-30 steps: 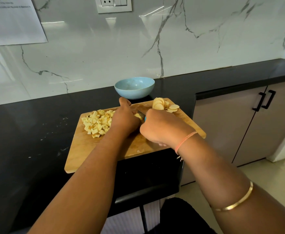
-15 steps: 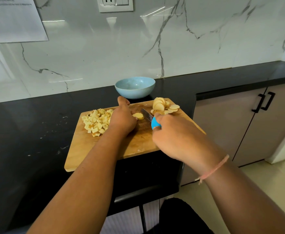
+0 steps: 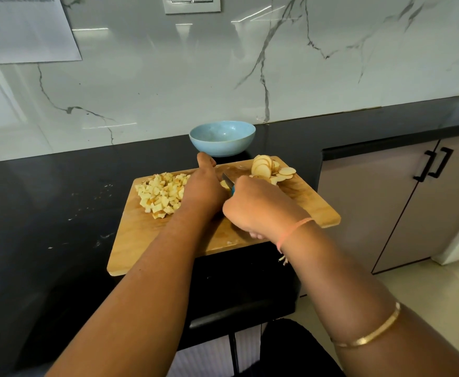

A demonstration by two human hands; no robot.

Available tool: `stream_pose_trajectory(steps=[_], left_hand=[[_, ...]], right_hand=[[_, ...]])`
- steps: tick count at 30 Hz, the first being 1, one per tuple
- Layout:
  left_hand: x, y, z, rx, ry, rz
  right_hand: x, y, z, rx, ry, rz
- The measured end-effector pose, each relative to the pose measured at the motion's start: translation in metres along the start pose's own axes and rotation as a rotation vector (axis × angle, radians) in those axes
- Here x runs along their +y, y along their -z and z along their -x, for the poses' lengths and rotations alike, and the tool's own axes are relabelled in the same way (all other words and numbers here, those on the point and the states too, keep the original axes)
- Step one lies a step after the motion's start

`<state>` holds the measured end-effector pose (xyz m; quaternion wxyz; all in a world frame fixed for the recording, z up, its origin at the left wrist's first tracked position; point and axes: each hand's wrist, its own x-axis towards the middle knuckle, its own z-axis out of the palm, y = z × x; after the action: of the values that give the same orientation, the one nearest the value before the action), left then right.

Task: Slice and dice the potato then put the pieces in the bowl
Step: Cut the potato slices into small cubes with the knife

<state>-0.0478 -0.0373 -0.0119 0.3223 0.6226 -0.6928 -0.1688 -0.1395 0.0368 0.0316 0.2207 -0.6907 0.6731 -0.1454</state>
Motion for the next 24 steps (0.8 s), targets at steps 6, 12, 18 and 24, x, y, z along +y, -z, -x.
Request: stream_pose_trajectory(steps=[6, 12, 18, 24], left_hand=[[0.0, 0.002, -0.002, -0.001, 0.033, -0.01], [-0.001, 0.004, -0.003, -0.011, 0.067, 0.0], [0.0, 0.003, -0.004, 0.026, 0.07, 0.009], [-0.004, 0.002, -0.005, 0.036, 0.024, 0.03]], right_hand=[[0.019, -0.003, 0.044, -0.006, 0.073, 0.053], [0.019, 0.004, 0.048, 0.067, 0.086, 0.047], [0.007, -0.002, 0.017, 0.063, 0.014, 0.009], [-0.008, 0.001, 0.01, 0.028, -0.001, 0.036]])
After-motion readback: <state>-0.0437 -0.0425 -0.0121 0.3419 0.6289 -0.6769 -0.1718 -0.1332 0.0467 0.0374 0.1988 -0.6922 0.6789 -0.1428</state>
